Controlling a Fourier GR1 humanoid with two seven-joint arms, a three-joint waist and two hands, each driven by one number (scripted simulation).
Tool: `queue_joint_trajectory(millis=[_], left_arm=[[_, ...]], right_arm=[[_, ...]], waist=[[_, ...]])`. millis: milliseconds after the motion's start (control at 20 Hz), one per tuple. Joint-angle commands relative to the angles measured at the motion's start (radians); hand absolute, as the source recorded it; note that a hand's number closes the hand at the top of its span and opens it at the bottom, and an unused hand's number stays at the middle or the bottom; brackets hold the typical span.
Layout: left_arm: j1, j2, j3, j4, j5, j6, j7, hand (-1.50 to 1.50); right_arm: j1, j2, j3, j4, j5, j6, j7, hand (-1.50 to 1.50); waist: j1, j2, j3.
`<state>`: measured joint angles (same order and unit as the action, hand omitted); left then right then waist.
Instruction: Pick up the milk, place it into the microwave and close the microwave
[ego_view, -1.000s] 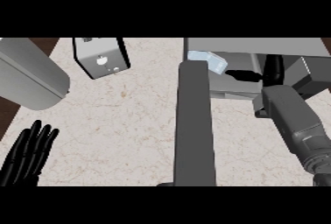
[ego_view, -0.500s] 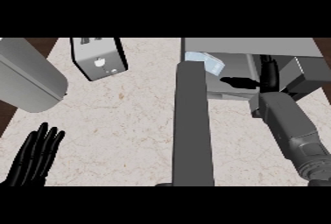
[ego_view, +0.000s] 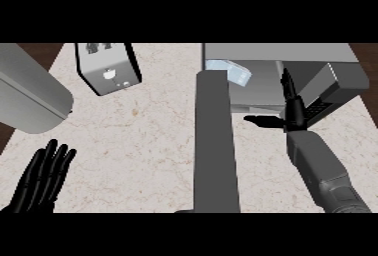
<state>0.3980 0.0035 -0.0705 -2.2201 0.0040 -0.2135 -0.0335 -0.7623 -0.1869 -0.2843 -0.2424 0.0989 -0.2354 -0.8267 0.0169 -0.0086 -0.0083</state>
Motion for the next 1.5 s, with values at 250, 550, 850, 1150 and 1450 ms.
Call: queue_joint_trajectory(millis=[250,550,850,1150,1450], left_arm=[[0.049,0.005,-0.016,-0.009,-0.002,-0.014,-0.018,-1.5],[0.003,0.046,-0.029,0.018,0.053,-0.089,0.007,-1.5],[-0.07,0.088,-0.102,0.01,0.063,-0.15,0.121,1.5],[-0.178,0.038,-0.148,0.165,-0.034,-0.13,0.047,1.5],[-0.268,0.026,-0.198,0.233,-0.058,-0.148,0.1,1.5]], right_arm=[[0.183,0.041,-0.016,-0.039,-0.057,0.112,-0.068,-1.5],[0.38,0.084,0.027,-0.179,-0.077,0.198,-0.084,-1.5],[0.487,0.104,0.061,-0.268,-0.101,0.334,-0.101,-1.5],[0.744,0.117,0.121,-0.472,-0.112,0.411,-0.184,-1.5],[0.896,0.115,0.152,-0.711,-0.159,0.444,-0.1,-1.5]], waist=[[-0.006,0.01,0.009],[-0.028,0.003,0.007],[-0.031,0.005,0.008],[-0.031,0.006,0.008],[-0.029,0.006,0.007]])
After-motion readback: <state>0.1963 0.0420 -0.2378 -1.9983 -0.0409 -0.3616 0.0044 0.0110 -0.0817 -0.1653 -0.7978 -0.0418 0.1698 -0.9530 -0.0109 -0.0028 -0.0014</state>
